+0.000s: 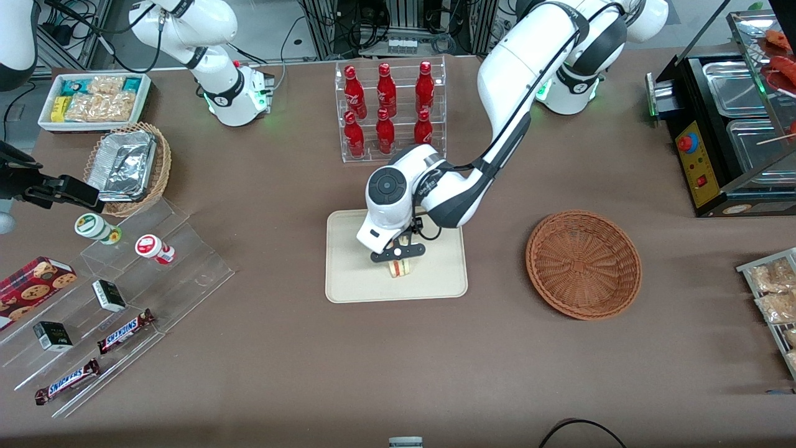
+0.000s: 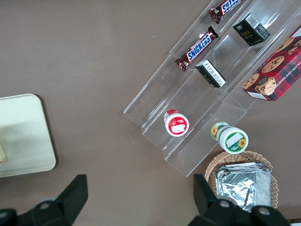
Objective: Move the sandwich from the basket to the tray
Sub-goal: 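Carry the sandwich with the left gripper over the cream tray, then lower the sandwich onto the tray and open the left gripper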
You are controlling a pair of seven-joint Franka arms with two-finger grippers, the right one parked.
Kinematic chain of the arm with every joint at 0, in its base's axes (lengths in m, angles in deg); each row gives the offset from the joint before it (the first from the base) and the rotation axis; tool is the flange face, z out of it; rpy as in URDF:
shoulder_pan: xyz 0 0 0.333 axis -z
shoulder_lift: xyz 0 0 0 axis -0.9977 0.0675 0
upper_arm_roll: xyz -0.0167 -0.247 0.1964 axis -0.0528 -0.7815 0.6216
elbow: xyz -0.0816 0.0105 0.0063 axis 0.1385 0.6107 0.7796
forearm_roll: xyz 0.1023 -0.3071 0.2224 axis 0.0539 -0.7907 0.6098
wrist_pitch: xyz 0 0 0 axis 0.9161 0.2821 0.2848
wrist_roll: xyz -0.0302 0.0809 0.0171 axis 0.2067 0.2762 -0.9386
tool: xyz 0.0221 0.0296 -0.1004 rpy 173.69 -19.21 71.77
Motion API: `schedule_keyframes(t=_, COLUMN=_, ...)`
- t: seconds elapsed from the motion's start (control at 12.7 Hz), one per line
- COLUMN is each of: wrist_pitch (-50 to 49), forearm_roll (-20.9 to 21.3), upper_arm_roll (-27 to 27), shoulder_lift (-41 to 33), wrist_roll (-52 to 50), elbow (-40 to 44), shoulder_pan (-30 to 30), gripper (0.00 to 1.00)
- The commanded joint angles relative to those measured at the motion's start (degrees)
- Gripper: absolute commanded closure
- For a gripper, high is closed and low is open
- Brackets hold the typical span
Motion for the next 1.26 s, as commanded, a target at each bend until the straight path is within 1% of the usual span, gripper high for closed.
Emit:
schedule_keyframes(t=0.0, wrist_pitch=-4.57, forearm_roll=0.81, upper_arm_roll=0.56, shoulder_lift=-1.06, wrist_roll=-1.03, elbow=4.43, shoulder_pan=0.65, gripper=0.0)
schedule_keyframes(t=0.24, wrist_pitch=-5.73, forearm_roll=0.9, upper_arm_roll=0.64, shoulder_lift=-2.64, wrist_roll=0.29, elbow=5.33, shoulder_pan=0.3, gripper=0.0)
schedule_keyframes(t=0.55, wrist_pitch=-10.12, forearm_roll=0.9, upper_arm_roll=2.13, shoulder_lift=-7.55, wrist_roll=3.1, elbow=5.33, shoulder_pan=-0.41, gripper=0.0)
schedule_keyframes(t=0.71, wrist_pitch=-12.92, forearm_roll=0.81, upper_arm_roll=2.05, shoulder_lift=-9.84, wrist_roll=3.72, elbow=4.89, shoulder_pan=-2.77, gripper=0.0)
schedule_keyframes(t=0.87, wrist_pitch=-16.96, forearm_roll=0.2, upper_arm_roll=2.05, shoulder_lift=-12.65, wrist_roll=11.59, elbow=3.41, shoulder_pan=-4.18, gripper=0.0)
schedule_keyframes(t=1.03, wrist_pitch=-17.68, forearm_roll=-0.85, upper_arm_roll=1.7, shoulder_lift=-17.04, wrist_roll=17.58, elbow=-1.33, shoulder_pan=-8.73, gripper=0.0)
schedule_keyframes(t=1.18, wrist_pitch=-19.69, forearm_roll=-1.74, upper_arm_roll=1.7, shoulder_lift=-20.29, wrist_roll=25.66, elbow=-3.45, shoulder_pan=-11.9, gripper=0.0)
